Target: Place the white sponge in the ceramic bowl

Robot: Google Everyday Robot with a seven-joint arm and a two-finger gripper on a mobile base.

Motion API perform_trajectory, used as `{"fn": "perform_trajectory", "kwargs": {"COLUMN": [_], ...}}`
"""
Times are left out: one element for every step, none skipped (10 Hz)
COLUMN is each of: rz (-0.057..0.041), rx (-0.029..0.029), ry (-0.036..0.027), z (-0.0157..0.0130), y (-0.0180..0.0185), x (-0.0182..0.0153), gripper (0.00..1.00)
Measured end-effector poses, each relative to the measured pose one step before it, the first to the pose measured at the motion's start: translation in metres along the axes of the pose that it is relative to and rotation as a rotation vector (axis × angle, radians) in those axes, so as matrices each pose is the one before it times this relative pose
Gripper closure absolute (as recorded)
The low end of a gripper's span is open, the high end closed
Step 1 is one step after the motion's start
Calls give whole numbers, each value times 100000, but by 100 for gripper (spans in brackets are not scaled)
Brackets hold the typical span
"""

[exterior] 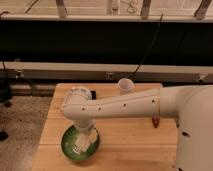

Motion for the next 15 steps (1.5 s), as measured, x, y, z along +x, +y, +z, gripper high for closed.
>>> {"fn": "perform_trajectory", "kwargs": {"rz": [112, -142, -113, -501, -354, -264, -445, -495, -419, -500, -360, -382, 334, -463, -245], "rx": [409, 515, 565, 581, 488, 630, 772, 708, 708, 652, 432, 61, -1053, 266, -294], "ry": [-564, -848, -442, -262, -284, -359, -264, -202, 130, 93, -497, -1158, -24, -33, 257], "z": [257, 263, 107, 65, 96, 29, -37, -87, -294, -396, -391, -681, -995, -369, 131], "y": [-80, -134, -108, -119, -83, -114, -133, -128, -107, -110, -142, -58, 220, -230, 11], "x": [-27, -118, -4, -64, -27, -39, -10, -42, 35, 9, 13, 160, 225, -320, -139], "gripper": [53, 43, 33, 24, 20, 20, 20, 20, 20, 20, 20, 20, 20, 20, 20]}}
